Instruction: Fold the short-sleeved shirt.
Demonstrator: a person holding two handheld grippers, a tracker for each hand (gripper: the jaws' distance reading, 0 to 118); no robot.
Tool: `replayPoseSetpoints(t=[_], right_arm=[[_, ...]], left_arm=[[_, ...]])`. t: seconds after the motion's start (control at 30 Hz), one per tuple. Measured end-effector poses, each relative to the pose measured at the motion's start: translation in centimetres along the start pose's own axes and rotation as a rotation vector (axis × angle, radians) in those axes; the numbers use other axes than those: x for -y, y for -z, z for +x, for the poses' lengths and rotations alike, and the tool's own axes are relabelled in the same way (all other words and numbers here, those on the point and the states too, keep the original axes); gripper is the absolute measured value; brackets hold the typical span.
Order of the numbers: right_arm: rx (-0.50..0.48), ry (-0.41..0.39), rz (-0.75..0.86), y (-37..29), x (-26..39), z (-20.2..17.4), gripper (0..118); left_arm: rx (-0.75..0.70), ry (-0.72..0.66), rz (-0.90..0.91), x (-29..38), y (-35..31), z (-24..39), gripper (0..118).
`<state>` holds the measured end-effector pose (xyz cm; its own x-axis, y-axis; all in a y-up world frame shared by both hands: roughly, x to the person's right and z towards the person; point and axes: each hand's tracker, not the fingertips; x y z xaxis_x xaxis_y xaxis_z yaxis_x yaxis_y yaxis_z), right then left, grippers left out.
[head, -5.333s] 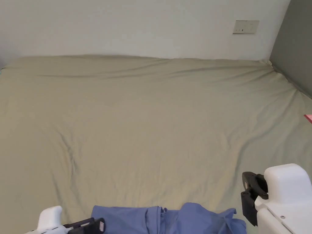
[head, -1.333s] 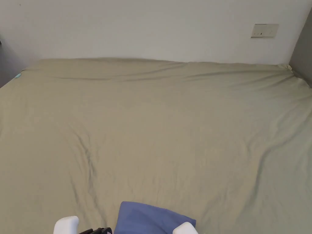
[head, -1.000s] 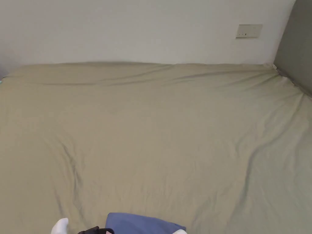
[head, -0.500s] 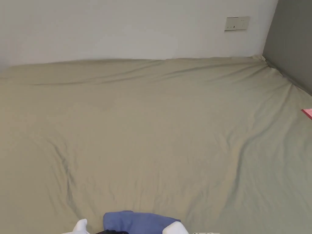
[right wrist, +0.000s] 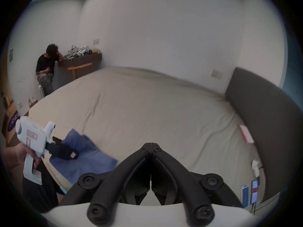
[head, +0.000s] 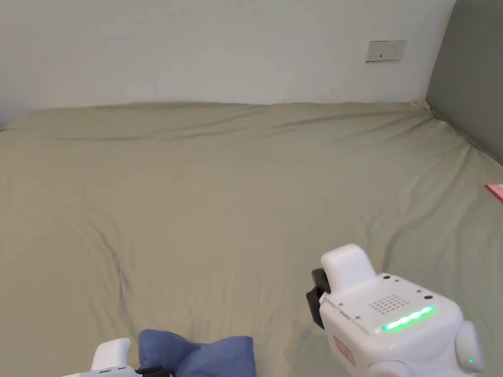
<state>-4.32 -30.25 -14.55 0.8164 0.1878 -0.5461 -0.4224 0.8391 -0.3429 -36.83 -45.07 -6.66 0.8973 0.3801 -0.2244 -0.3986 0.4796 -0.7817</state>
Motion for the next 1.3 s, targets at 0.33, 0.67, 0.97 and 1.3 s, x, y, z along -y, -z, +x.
replayPoseSetpoints(t=[0.33,0.67,0.97,1.3], right_arm=[[0.019,-0.029,0.143,-3.5,-3.3,-3.2,2],[0.003,-0.07,0.171,-2.8,-4.0,-6.5,2],[0.028,-0.103,0.159,0.1,-4.9,-8.4,2],[0.01,-0.131,0.077,3.2,-5.0,-10.3,2]], left_arm=[[-0.366,0.143,0.089,0.7,-2.1,-5.7,29],[-0.592,0.286,0.033,-0.6,-4.5,-14.6,29],[-0.844,0.227,0.03,-3.4,-7.6,-24.2,29],[-1.059,0.288,-0.064,-6.1,-10.1,-34.2,29]])
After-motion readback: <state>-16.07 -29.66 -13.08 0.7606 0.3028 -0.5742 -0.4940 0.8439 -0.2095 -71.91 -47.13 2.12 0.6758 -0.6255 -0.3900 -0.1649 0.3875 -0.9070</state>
